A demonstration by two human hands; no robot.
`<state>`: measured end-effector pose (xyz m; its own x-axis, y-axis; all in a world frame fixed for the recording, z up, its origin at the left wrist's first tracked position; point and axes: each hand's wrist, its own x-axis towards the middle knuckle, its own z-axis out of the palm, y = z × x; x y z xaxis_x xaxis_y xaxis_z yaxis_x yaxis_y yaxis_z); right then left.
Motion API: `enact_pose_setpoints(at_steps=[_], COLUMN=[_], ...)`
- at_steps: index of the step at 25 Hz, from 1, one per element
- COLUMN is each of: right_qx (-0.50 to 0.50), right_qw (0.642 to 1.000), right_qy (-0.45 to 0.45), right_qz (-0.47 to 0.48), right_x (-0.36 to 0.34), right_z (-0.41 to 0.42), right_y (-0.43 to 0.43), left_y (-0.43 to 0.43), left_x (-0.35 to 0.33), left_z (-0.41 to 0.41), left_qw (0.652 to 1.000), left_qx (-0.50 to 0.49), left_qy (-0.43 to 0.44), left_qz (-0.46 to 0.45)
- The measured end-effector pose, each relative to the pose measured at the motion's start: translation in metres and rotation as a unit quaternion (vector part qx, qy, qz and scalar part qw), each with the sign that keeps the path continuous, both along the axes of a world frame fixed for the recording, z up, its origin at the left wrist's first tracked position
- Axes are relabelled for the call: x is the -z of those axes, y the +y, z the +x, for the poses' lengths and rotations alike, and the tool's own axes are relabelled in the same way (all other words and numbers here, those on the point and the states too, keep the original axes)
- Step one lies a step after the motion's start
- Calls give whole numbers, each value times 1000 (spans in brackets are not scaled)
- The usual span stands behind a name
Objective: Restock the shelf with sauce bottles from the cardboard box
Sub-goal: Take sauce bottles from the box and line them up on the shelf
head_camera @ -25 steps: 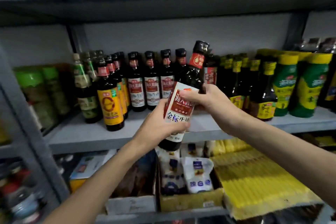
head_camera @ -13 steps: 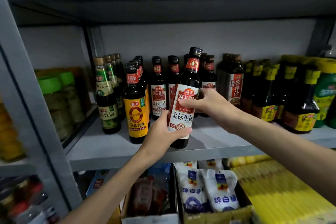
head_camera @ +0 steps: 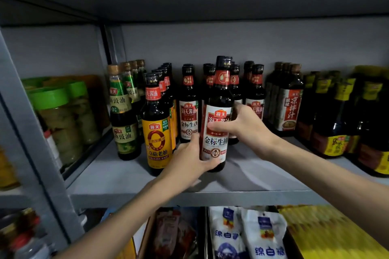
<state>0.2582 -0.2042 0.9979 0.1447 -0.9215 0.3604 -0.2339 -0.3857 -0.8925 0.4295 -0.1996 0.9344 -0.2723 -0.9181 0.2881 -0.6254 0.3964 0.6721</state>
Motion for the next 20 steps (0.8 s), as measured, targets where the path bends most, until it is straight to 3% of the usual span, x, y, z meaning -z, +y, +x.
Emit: enact_pose_setpoints(at_steps=[3,8,20], right_qx=[25,35,10], right_qw=[999,999,998], right_qy=[37,17,56], right_qz=[-31,-36,-41], right_x=[6,12,25], right_z=[0,15,59], right_y=[-14,-37,-61], left_y=[-6,-5,-2], left_x=[3,-2,3], left_z=[14,37,53], left_qw=[987,954,963], left_qx=[16,111,122], left_qy=[-152,-262,-220], left_qz=[56,97,93])
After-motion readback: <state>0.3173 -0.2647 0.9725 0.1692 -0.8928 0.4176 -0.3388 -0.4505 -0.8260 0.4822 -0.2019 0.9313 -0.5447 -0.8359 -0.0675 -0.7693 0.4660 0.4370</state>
